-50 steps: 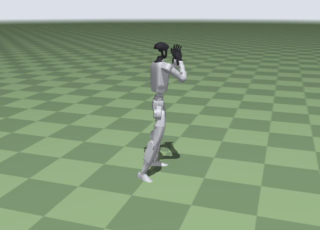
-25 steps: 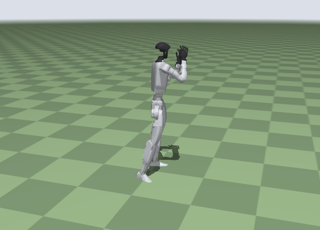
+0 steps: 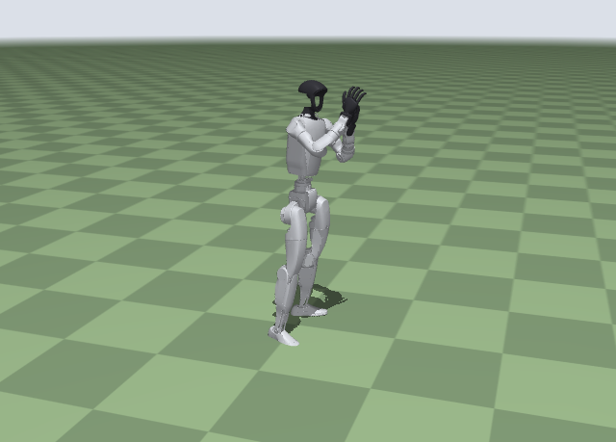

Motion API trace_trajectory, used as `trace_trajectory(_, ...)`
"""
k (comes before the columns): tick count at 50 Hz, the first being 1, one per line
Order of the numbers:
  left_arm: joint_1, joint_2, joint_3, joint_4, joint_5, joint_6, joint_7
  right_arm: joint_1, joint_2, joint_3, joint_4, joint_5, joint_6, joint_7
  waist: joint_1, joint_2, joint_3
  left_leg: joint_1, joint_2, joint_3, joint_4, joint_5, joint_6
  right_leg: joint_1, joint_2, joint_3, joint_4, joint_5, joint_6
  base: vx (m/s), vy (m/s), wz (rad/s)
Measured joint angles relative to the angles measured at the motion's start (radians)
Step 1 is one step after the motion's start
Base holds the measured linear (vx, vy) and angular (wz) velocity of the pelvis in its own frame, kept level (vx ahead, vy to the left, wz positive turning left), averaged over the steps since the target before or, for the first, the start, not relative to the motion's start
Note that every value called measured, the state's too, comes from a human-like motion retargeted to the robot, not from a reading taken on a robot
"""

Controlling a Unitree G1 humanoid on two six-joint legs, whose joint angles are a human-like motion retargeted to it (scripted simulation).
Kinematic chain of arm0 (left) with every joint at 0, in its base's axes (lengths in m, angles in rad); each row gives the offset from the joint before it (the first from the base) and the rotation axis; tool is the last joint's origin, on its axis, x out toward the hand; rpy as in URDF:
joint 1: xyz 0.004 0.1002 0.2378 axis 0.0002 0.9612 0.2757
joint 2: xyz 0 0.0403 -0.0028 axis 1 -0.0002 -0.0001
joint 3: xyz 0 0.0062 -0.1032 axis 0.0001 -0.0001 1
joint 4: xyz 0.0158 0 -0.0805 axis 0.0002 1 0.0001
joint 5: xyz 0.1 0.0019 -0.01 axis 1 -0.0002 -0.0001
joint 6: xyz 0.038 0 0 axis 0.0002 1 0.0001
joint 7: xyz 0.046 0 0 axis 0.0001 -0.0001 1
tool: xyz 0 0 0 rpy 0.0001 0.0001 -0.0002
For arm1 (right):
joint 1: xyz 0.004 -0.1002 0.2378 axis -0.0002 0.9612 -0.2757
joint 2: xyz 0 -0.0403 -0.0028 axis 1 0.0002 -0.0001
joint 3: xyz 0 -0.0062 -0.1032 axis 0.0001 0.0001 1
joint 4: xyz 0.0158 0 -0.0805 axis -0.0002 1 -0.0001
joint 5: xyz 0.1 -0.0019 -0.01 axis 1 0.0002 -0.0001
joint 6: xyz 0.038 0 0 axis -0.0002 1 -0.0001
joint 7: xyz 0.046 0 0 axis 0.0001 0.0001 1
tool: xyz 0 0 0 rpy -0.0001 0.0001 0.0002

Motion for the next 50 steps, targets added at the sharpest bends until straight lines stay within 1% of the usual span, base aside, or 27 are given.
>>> trace_trajectory(3,-0.120,0.002,0.057,0.065,0.024,0.012,0.039,0.070,-0.055,0.015,-0.076,0.008,-0.027,0.010,-0.030,0.008,-0.006,0.015,0.010,0.027,-0.004,0.005,-0.004,0.006,0.019,0.023,-0.020,0.007,0.000,0.00,-0.11,-0.50)
trace_trajectory(7,-0.300,-0.008,0.136,0.207,0.095,0.017,0.119,0.185,-0.123,0.080,-0.241,0.012,-0.057,0.113,-0.067,0.032,-0.020,0.034,0.021,0.061,-0.015,0.012,-0.014,0.009,0.040,0.050,-0.036,0.009,0.000,0.01,-0.09,-0.42)
trace_trajectory(10,-0.343,-0.053,0.177,0.245,0.117,0.001,0.159,0.202,-0.137,0.083,-0.292,-0.034,-0.057,0.155,-0.092,0.052,-0.028,0.047,0.034,0.096,-0.026,0.019,-0.022,0.002,0.066,0.078,-0.044,0.014,0.000,0.00,-0.13,-0.58)
trace_trajectory(12,-0.302,-0.082,0.187,0.204,0.123,-0.027,0.149,0.169,-0.131,0.048,-0.275,-0.065,-0.049,0.123,-0.108,0.067,-0.022,0.057,0.045,0.123,-0.031,0.025,-0.027,-0.005,0.088,0.100,-0.047,0.019,0.000,-0.01,-0.16,-0.68)
trace_trajectory(14,-0.214,-0.085,0.161,0.123,0.129,-0.053,0.111,0.111,-0.121,0.009,-0.221,-0.069,-0.045,0.065,-0.124,0.078,-0.009,0.065,0.057,0.150,-0.032,0.031,-0.031,-0.011,0.110,0.120,-0.051,0.026,0.000,-0.02,-0.19,-0.70)
trace_trajectory(18,-0.061,-0.043,0.034,0.014,0.165,-0.078,0.014,0.018,-0.105,-0.035,-0.091,-0.028,-0.055,-0.041,-0.151,0.081,0.007,0.066,0.081,0.194,-0.016,0.039,-0.038,-0.018,0.147,0.150,-0.074,0.049,0.000,-0.04,-0.21,-0.58)
trace_trajectory(20,-0.054,-0.018,-0.007,0.010,0.207,-0.074,-0.020,0.012,-0.112,-0.040,-0.051,-0.005,-0.068,-0.050,-0.161,0.081,0.010,0.061,0.091,0.205,-0.003,0.042,-0.039,-0.019,0.159,0.156,-0.089,0.061,0.000,-0.04,-0.18,-0.32)
trace_trajectory(22,-0.105,-0.006,-0.010,0.035,0.243,-0.068,-0.011,0.042,-0.119,-0.044,-0.049,0.000,-0.087,-0.081,-0.172,0.083,0.012,0.053,0.098,0.206,0.006,0.044,-0.041,-0.018,0.164,0.155,-0.102,0.069,0.000,-0.03,-0.13,-0.09)
trace_trajectory(25,-0.247,-0.006,0.022,0.131,0.267,-0.045,0.026,0.147,-0.133,-0.032,-0.113,0.011,-0.122,-0.049,-0.192,0.093,0.016,0.040,0.103,0.195,0.012,0.048,-0.041,-0.016,0.165,0.145,-0.116,0.073,0.000,-0.02,-0.07,0.15)
trace_trajectory(28,-0.437,-0.038,0.057,0.328,0.275,-0.016,0.085,0.294,-0.155,-0.012,-0.208,0.030,-0.140,0.033,-0.208,0.119,0.024,0.027,0.106,0.176,0.012,0.053,-0.042,-0.019,0.163,0.129,-0.116,0.067,0.000,-0.01,-0.03,0.26)
trace_trajectory(31,-0.520,-0.063,0.060,0.460,0.234,-0.006,0.143,0.371,-0.135,-0.001,-0.226,0.062,-0.144,0.086,-0.223,0.143,0.032,0.026,0.106,0.175,0.006,0.058,-0.044,-0.024,0.163,0.129,-0.108,0.061,0.000,0.00,0.00,0.00)
trace_trajectory(33,-0.500,-0.075,0.047,0.476,0.195,-0.023,0.162,0.361,-0.117,-0.018,-0.205,0.074,-0.140,0.087,-0.228,0.158,0.040,0.030,0.105,0.183,0.003,0.061,-0.042,-0.031,0.165,0.138,-0.100,0.059,0.000,0.00,-0.02,-0.13)
trace_trajectory(35,-0.411,-0.081,0.023,0.427,0.171,-0.049,0.146,0.306,-0.103,-0.048,-0.168,0.072,-0.136,0.064,-0.229,0.170,0.050,0.036,0.105,0.198,0.002,0.062,-0.038,-0.037,0.170,0.154,-0.093,0.059,0.000,0.00,-0.06,-0.39)
trace_trajectory(39,-0.155,-0.101,-0.045,0.269,0.158,-0.072,0.022,0.167,-0.089,-0.093,-0.077,0.050,-0.132,-0.014,-0.232,0.170,0.073,0.049,0.109,0.224,0.011,0.061,-0.031,-0.038,0.182,0.179,-0.093,0.065,0.000,0.00,-0.09,-0.37)
trace_trajectory(41,-0.092,-0.121,-0.066,0.244,0.166,-0.067,-0.024,0.147,-0.084,-0.108,-0.057,0.051,-0.136,-0.037,-0.241,0.164,0.078,0.050,0.112,0.226,0.016,0.061,-0.030,-0.031,0.185,0.180,-0.102,0.069,0.000,0.01,-0.08,-0.07)
trace_trajectory(43,-0.102,-0.149,-0.069,0.257,0.166,-0.055,-0.032,0.167,-0.094,-0.116,-0.061,0.057,-0.141,-0.040,-0.252,0.161,0.078,0.047,0.116,0.216,0.020,0.062,-0.031,-0.023,0.186,0.170,-0.112,0.070,0.000,0.02,-0.05,0.23)
trace_trajectory(45,-0.168,-0.173,-0.050,0.297,0.156,-0.040,-0.009,0.222,-0.109,-0.114,-0.093,0.060,-0.148,-0.024,-0.268,0.162,0.075,0.040,0.117,0.199,0.021,0.063,-0.034,-0.016,0.181,0.154,-0.118,0.067,0.000,0.02,0.00,0.42)
trace_trajectory(47,-0.262,-0.202,-0.019,0.361,0.131,-0.028,0.039,0.294,-0.141,-0.093,-0.149,0.057,-0.148,0.018,-0.279,0.176,0.070,0.032,0.117,0.181,0.019,0.065,-0.039,-0.015,0.175,0.138,-0.117,0.060,0.000,0.03,0.04,0.45)
trace_trajectory(50,-0.361,-0.208,0.048,0.437,0.106,-0.029,0.103,0.366,-0.171,-0.052,-0.231,0.046,-0.147,0.095,-0.303,0.200,0.060,0.031,0.110,0.168,0.010,0.065,-0.043,-0.017,0.163,0.129,-0.103,0.043,0.000,0.04,0.08,0.24)
